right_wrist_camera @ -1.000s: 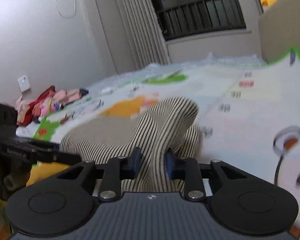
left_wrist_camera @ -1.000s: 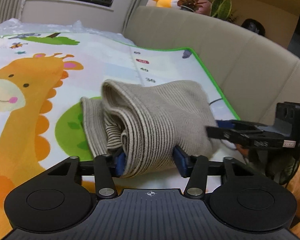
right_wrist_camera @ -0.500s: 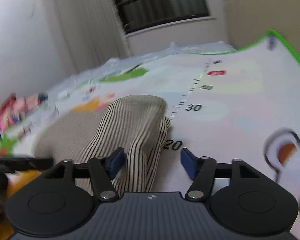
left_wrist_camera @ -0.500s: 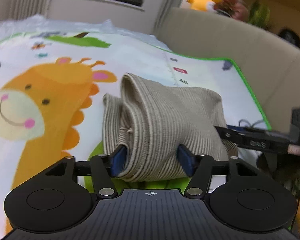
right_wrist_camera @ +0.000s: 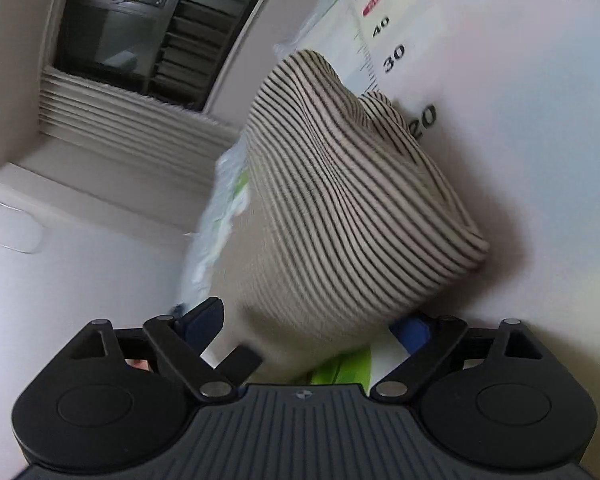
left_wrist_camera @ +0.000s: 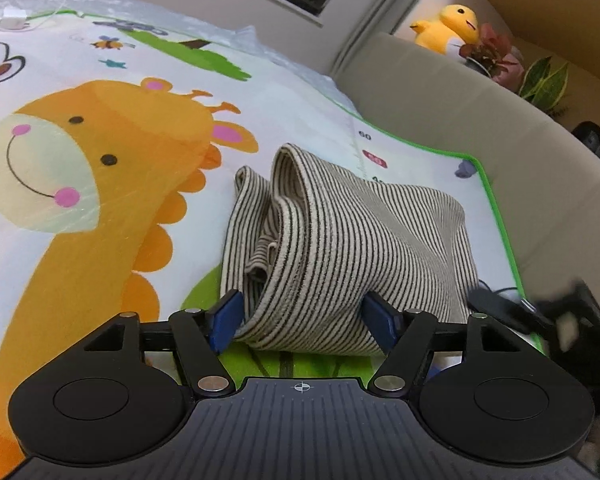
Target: Fold clothes
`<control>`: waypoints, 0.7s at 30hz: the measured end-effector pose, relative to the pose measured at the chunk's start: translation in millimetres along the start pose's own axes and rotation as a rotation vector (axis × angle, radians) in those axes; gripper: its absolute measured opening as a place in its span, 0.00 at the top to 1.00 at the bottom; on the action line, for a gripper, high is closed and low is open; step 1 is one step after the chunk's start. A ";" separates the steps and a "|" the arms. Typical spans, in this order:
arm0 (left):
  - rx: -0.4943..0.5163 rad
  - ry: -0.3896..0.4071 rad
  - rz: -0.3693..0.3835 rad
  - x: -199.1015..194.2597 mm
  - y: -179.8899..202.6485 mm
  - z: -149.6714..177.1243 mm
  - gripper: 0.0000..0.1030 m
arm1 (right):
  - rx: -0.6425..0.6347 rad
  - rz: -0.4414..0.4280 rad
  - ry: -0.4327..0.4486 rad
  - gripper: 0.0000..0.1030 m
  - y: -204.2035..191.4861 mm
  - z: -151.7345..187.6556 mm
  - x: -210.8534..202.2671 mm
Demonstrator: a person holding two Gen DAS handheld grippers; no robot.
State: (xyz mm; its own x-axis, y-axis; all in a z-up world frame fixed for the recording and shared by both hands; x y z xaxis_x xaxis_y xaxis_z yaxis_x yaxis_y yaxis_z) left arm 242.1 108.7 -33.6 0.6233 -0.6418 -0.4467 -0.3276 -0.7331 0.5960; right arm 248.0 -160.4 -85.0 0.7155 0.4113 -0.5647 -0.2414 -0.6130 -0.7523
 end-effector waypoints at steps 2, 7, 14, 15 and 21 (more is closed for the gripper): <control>0.002 0.002 -0.003 -5.0 0.7 0.9 0.29 | -0.057 0.035 0.046 0.20 -8.5 -0.3 8.7; 0.012 0.016 -0.023 -20.4 3.9 3.8 0.28 | -0.109 -0.004 0.036 0.38 -2.2 -13.5 5.9; 0.072 0.050 -0.022 -43.7 23.1 5.2 0.19 | -0.176 0.000 -0.006 0.40 16.7 -18.1 -28.9; 0.082 0.059 -0.022 -47.3 27.2 4.9 0.18 | -0.188 -0.002 -0.024 0.40 21.0 -18.2 -36.9; 0.133 0.153 0.009 -76.1 46.4 -9.0 0.12 | -0.492 0.026 -0.077 0.40 45.4 -26.7 -109.6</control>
Point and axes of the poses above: each gripper's, at about its wrist camera, not at the fingertips, and x roughly the way its jaws point, y to its right, z to its underside, the point moved 4 cm from there along x, roughly the way its jaws point, and after that the axes turned 11 degrees about z, right-handed, at the moved point
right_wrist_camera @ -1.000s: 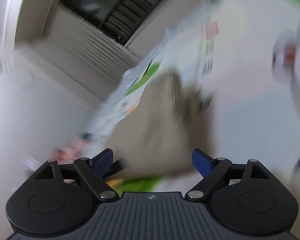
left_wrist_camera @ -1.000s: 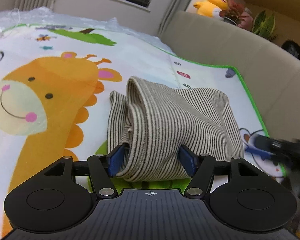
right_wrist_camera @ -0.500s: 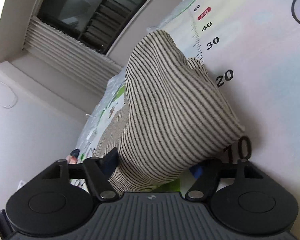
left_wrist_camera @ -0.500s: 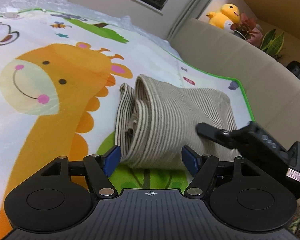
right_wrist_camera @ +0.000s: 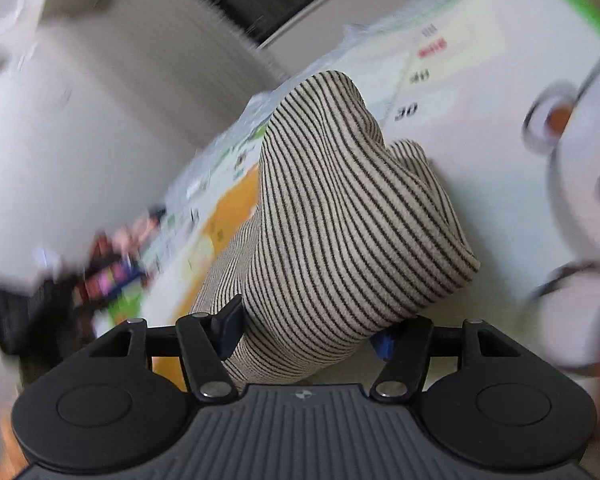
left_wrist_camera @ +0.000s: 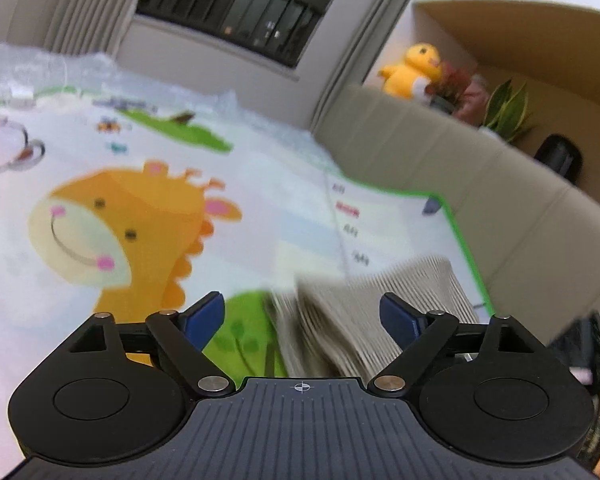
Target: Fold clothes
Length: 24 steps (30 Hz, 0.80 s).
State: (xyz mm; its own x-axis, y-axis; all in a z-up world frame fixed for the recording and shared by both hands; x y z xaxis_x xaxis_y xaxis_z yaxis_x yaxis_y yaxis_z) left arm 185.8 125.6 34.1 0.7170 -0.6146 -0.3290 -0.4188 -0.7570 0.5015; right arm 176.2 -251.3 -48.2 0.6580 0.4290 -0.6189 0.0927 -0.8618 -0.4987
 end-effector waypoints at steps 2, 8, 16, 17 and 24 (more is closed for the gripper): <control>0.005 0.009 0.021 0.7 2.1 -4.8 0.10 | -0.063 0.039 -0.007 0.36 11.1 -5.7 -13.5; -0.036 -0.105 0.158 68.7 21.4 12.1 0.08 | 0.039 0.246 0.104 0.21 46.5 -24.7 -29.2; 0.030 -0.207 0.119 156.8 38.1 25.0 0.20 | 0.332 0.205 0.177 0.31 74.6 -5.8 -28.6; 0.014 -0.225 0.115 166.0 34.5 26.5 0.24 | 0.310 0.200 0.180 0.33 72.7 -9.5 -24.2; -0.005 -0.316 0.164 170.5 33.0 58.0 0.58 | 0.056 0.188 0.126 0.31 48.0 -39.8 12.2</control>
Point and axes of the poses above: each gripper's, at about its wrist camera, not at the fingertips, and x roughly the way its jaws point, y to its right, z to its underside, the point moved 4 cm from there along x, roughly the way its jaws point, and after that the axes turned 11 degrees about z, right-handed, at the moved point
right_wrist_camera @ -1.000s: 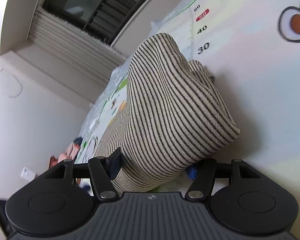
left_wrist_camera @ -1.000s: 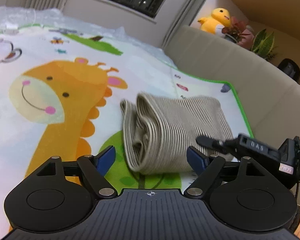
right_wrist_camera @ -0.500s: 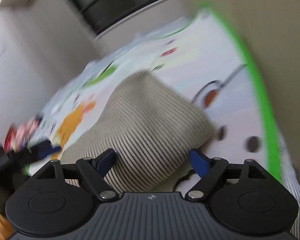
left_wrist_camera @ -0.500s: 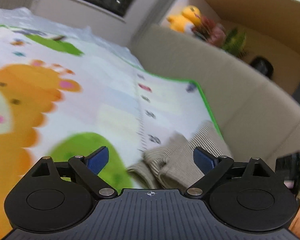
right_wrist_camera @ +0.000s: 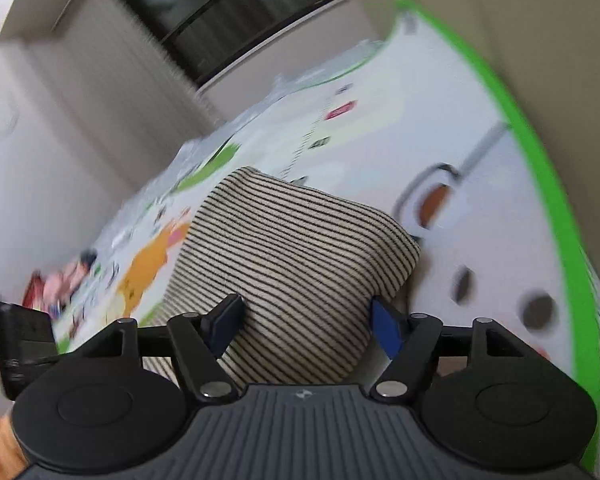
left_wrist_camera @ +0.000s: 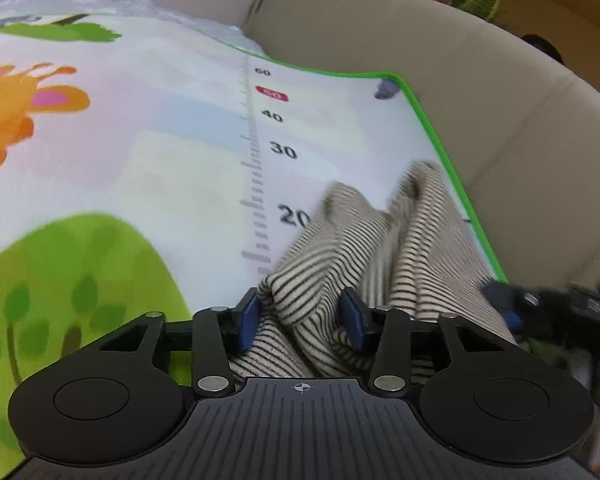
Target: Fold clothes
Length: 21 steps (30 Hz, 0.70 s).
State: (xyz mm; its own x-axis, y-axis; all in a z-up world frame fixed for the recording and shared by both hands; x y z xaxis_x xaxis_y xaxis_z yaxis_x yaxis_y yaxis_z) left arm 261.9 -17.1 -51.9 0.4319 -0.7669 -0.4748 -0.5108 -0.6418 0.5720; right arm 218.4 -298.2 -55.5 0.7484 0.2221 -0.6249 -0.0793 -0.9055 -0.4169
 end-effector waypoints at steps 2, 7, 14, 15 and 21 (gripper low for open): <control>-0.039 0.000 0.018 -13.3 1.5 11.2 0.59 | -0.069 -0.020 -0.010 0.28 -15.2 -3.5 10.3; -0.064 -0.003 0.060 -52.8 15.4 48.1 0.60 | -0.301 -0.060 -0.009 0.25 -67.5 -4.4 29.8; -0.102 0.062 0.053 -89.3 20.2 82.6 0.55 | -0.574 0.041 0.112 0.21 -126.4 1.8 6.3; -0.104 0.069 0.050 -94.0 20.7 83.4 0.51 | -0.613 0.083 0.167 0.21 -131.3 2.2 -6.2; -0.097 0.231 0.030 -136.5 12.2 57.7 0.49 | -0.723 0.124 0.340 0.17 -145.1 44.0 -89.0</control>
Point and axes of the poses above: each gripper's, at about its wrist camera, not at the fingertips, and x roughly the way its jaws point, y to its right, z to its underside, the point moved 4 cm from there along x, roughly the way its jaws point, and after that the axes turned 11 degrees about z, right-handed, at the moved point
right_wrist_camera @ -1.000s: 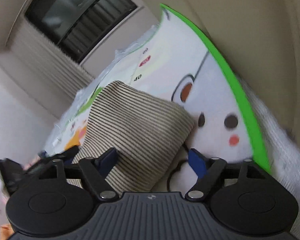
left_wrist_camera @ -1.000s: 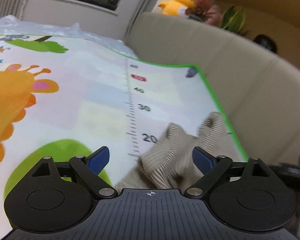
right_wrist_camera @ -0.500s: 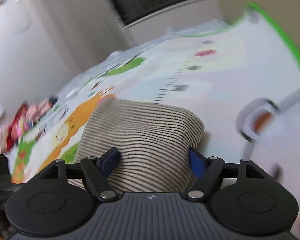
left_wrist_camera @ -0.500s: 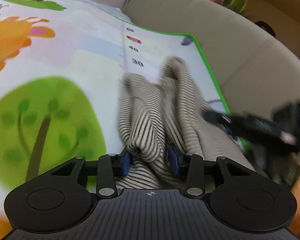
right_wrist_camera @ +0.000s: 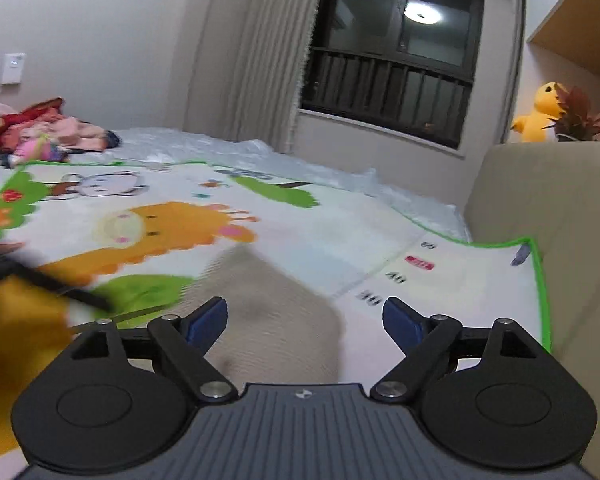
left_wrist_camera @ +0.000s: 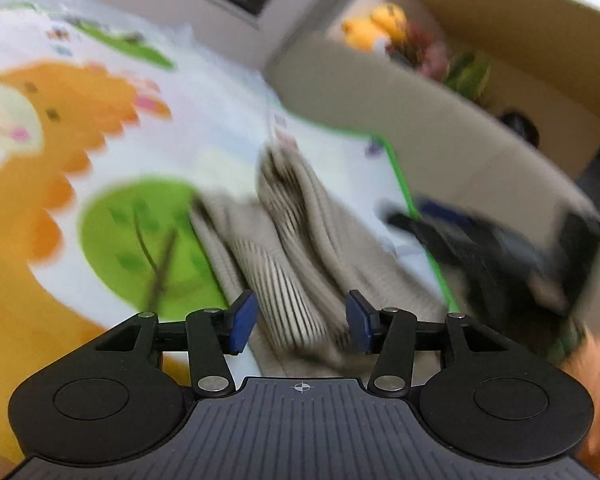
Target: Fold clothes
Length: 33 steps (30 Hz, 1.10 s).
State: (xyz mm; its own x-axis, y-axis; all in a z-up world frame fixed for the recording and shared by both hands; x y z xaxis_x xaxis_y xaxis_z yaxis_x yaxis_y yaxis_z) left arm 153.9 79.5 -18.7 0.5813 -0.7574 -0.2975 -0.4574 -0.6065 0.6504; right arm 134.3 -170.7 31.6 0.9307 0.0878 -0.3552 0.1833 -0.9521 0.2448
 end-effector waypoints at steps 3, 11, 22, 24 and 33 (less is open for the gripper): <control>-0.006 0.013 -0.030 9.2 -7.8 -15.3 0.49 | 0.001 -0.071 -0.012 0.17 -30.8 9.7 -19.6; 0.050 -0.081 -0.125 38.2 -23.3 0.9 0.56 | -0.216 0.093 -0.021 0.17 -99.9 34.3 31.4; 0.063 -0.067 -0.115 32.2 -32.3 8.5 0.53 | -0.118 0.180 -0.054 0.74 -47.1 15.1 39.8; 0.059 -0.063 -0.107 32.1 -34.0 8.7 0.53 | -0.032 0.141 -0.017 0.77 -37.9 -2.7 25.4; 0.045 -0.058 -0.091 32.0 -36.7 8.9 0.53 | -0.185 0.010 0.006 0.75 -102.6 -15.0 26.8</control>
State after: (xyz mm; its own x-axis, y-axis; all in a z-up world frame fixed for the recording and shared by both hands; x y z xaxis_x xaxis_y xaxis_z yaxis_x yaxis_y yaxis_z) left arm 183.3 75.4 -58.3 0.5823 -0.7106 -0.3949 -0.4350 -0.6827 0.5870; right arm 145.2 -66.3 10.5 0.9347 0.0806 -0.3463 0.2282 -0.8829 0.4105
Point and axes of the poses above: each gripper's, at about its wrist camera, not at the fingertips, and x roughly the way its jaws point, y to its right, z to its underside, the point moved 4 cm from there along x, roughly the way its jaws point, and after that the axes turned 11 degrees about z, right-handed, at the moved point
